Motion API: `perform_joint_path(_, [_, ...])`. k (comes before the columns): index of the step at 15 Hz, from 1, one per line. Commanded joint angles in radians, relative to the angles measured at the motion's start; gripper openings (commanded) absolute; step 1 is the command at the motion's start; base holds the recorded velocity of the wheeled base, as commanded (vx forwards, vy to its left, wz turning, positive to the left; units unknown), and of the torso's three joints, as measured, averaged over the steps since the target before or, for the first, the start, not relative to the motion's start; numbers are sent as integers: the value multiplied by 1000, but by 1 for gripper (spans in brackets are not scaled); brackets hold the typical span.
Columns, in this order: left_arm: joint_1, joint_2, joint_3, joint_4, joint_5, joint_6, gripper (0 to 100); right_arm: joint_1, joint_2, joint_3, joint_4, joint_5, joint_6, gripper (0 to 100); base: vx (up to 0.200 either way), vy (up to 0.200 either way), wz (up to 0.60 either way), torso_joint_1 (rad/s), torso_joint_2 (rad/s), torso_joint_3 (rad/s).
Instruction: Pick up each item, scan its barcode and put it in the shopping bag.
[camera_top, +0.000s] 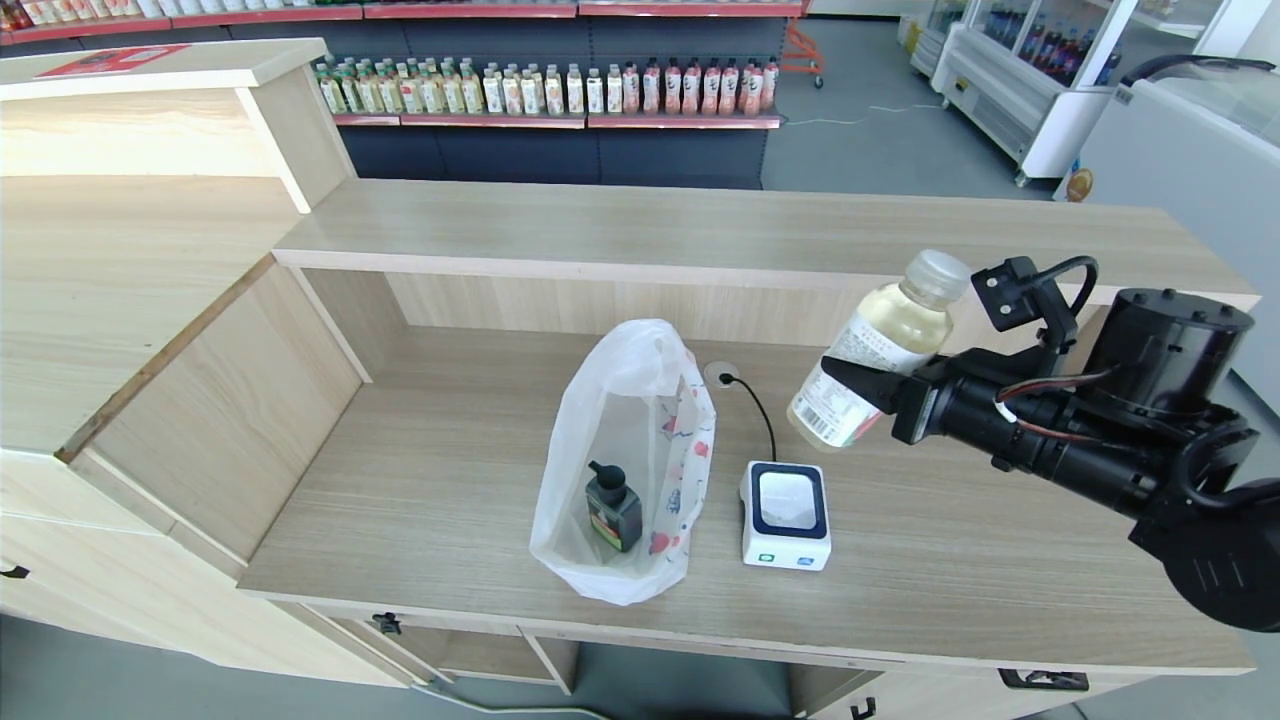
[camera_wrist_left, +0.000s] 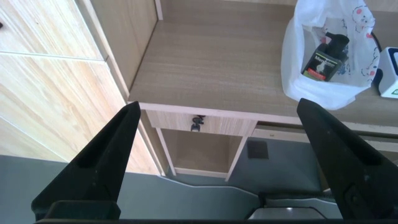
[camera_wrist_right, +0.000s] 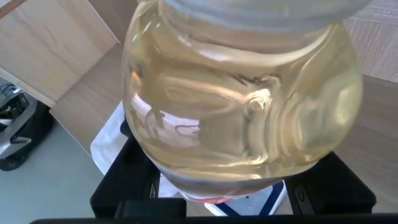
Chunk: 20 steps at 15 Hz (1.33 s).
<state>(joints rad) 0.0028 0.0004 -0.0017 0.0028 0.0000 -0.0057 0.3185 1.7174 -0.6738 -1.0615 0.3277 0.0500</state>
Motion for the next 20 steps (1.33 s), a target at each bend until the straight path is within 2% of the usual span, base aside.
perform_joint_path(1, [0,0,0,-1,-2,0,100,2,2,2,0,1,1,0,0,200,0,-2,7,2])
perform_joint_path(8, [0,0,0,-1,0,1,100,2,67,-32,3,-6,19,0,0,200,0,8,5,0])
perform_joint_path(15, [0,0,0,0,-2,1,100,4,251,-158,2,-9,19,0,0,0,0,0,0,0])
perform_joint_path(20, [0,0,0,0,0,1,100,22,442,-317,2,-44,-18,0,0,0,0,0,0,0])
